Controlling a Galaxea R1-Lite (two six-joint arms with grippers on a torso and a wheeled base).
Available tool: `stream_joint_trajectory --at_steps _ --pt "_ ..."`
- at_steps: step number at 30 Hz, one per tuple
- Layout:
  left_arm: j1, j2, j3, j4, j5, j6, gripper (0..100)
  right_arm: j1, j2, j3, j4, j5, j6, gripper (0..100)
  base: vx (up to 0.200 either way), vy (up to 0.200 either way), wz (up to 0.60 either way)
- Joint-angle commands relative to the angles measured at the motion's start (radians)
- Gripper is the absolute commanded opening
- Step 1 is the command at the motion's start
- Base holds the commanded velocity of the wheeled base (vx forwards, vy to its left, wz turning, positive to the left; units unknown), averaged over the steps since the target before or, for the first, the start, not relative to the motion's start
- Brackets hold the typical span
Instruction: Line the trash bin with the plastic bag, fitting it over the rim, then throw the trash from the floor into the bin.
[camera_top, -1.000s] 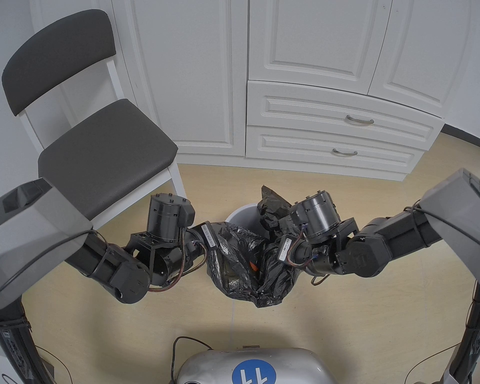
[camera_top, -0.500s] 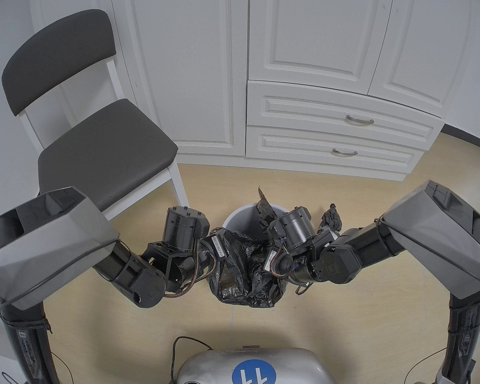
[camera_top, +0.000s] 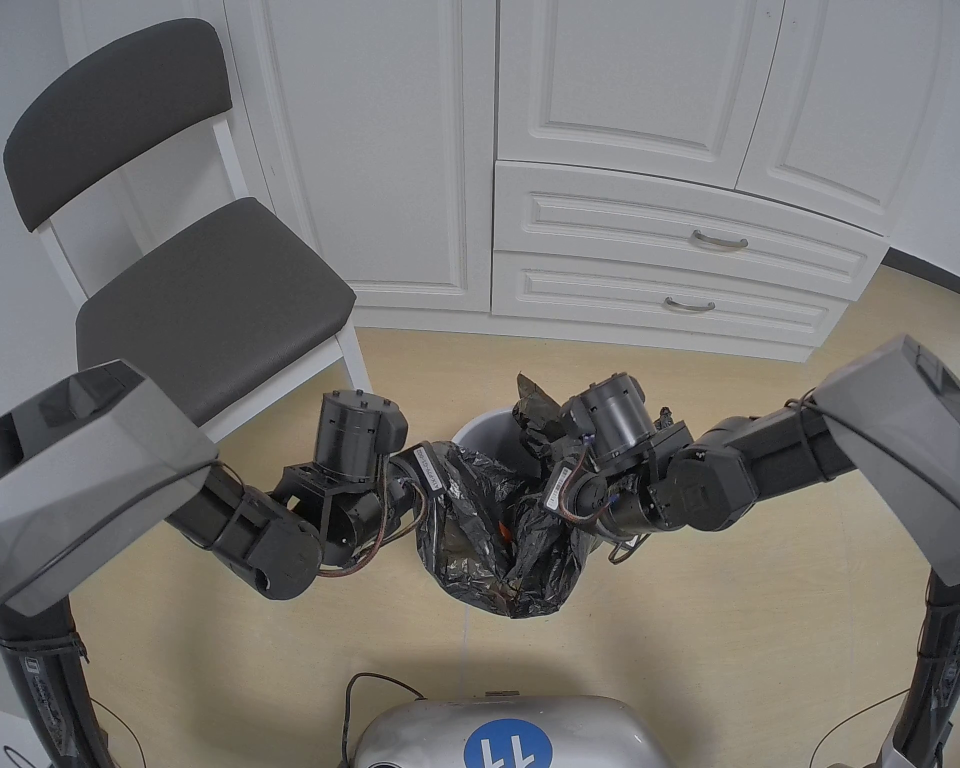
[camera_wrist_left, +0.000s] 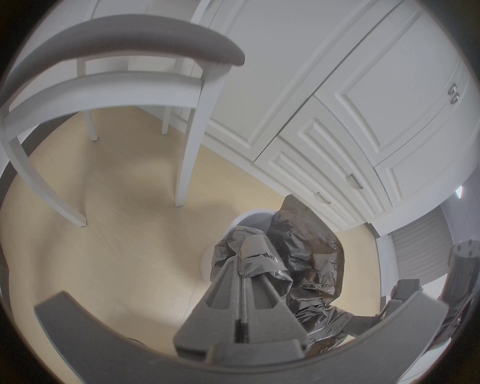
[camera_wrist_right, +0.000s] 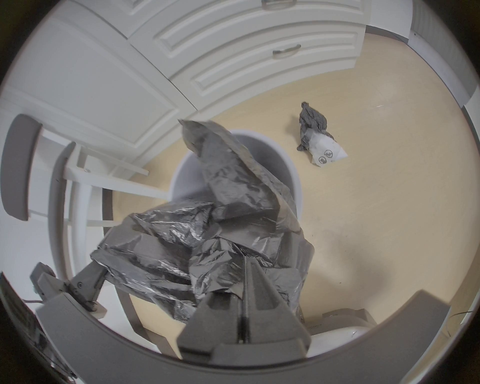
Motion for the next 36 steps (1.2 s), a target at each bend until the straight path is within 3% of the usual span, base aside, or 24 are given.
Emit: stream_joint_trajectory --at_steps 1,7,15,23,30,36 --pt "0.008 -0.053 0.002 0.003 -0.004 -0.002 0 -0.008 -0.071 -0.026 0.008 -0.006 0.016 0 0.0 0.0 0.0" --pt "0.008 -0.033 -0.004 0.001 -0.004 -0.004 0 -0.045 -0.008 -0.099 0.023 -0.01 0.068 0 0.0 0.0 0.0" --pt "0.002 -0.139 0.023 0.043 -0.006 0.009 0 -0.025 -0.126 -0.111 0.161 -0.01 0.066 0 0.0 0.0 0.0" --pt "-0.009 -0.303 0.023 0.235 -0.058 0.013 0 0.055 -0.174 -0.119 0.316 0.001 0.052 0 0.0 0.0 0.0" --pt "-0.003 -0.319 0.022 0.241 -0.072 0.013 0 0.104 -0.171 -0.101 0.37 0.002 0.017 0 0.0 0.0 0.0" --pt "-0.001 -0.339 0.023 0.241 -0.072 0.015 0 0.198 -0.146 -0.093 0.398 0.001 0.02 0 0.0 0.0 0.0"
